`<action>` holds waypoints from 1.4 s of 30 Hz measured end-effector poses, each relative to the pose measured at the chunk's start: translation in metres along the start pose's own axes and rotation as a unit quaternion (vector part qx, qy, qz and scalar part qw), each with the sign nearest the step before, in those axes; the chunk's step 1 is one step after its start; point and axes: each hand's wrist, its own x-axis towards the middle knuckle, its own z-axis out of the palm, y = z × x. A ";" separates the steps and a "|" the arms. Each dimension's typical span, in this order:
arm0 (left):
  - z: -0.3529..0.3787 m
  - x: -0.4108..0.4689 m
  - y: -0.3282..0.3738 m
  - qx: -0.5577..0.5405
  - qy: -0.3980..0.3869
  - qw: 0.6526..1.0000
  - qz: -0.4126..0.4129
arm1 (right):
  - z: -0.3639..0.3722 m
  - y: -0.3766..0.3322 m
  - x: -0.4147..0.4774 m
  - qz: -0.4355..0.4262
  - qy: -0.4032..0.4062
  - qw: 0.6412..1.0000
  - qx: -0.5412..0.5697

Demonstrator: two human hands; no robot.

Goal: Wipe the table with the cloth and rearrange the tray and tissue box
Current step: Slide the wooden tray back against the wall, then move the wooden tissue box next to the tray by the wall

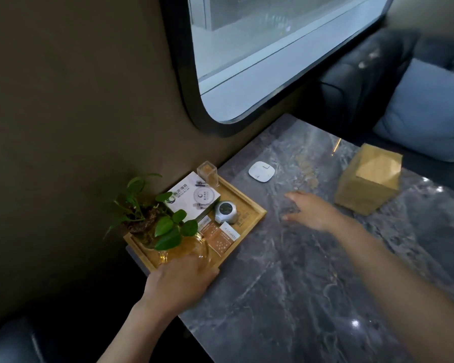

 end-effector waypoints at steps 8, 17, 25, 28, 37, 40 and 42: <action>-0.025 0.055 0.098 -0.102 -0.001 0.979 0.176 | -0.035 0.035 -0.044 0.073 0.112 0.990 0.051; -0.038 0.115 0.244 -0.223 0.023 0.934 0.279 | -0.073 0.099 -0.057 0.195 0.322 0.918 0.126; -0.009 0.152 0.318 -0.337 -0.068 0.911 0.229 | -0.058 0.141 -0.026 0.277 0.357 0.827 0.333; 0.007 0.161 0.332 -0.399 -0.133 0.883 0.207 | -0.044 0.146 -0.013 0.250 0.344 0.792 0.438; 0.019 0.186 0.336 -0.495 -0.169 0.840 0.142 | -0.030 0.134 0.007 0.250 0.358 0.807 0.398; 0.012 0.189 0.322 -0.487 -0.192 0.841 0.138 | -0.034 0.114 0.001 0.236 0.377 0.868 0.221; 0.009 0.188 0.312 -0.482 -0.218 0.833 0.161 | -0.036 0.098 -0.004 0.203 0.397 0.886 0.126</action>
